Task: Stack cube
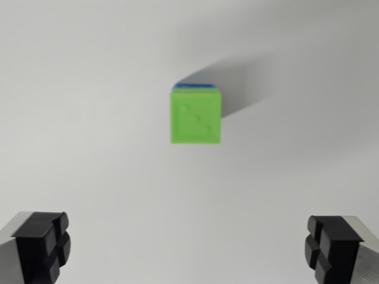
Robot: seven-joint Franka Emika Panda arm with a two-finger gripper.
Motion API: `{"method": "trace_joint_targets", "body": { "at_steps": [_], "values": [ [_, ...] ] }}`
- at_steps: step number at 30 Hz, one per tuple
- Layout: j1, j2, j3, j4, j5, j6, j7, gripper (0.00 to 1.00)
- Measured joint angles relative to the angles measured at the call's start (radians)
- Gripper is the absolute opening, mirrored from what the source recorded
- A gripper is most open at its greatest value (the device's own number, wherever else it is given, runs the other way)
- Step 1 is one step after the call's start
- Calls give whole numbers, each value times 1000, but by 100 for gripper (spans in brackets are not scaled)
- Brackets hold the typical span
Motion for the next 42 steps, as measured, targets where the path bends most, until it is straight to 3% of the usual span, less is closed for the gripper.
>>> {"method": "trace_joint_targets", "body": {
  "at_steps": [20,42],
  "values": [
    [0,-35,4,75,-4,-110,5,100],
    [0,-35,5,78,-4,-114,5,100]
  ]
}}
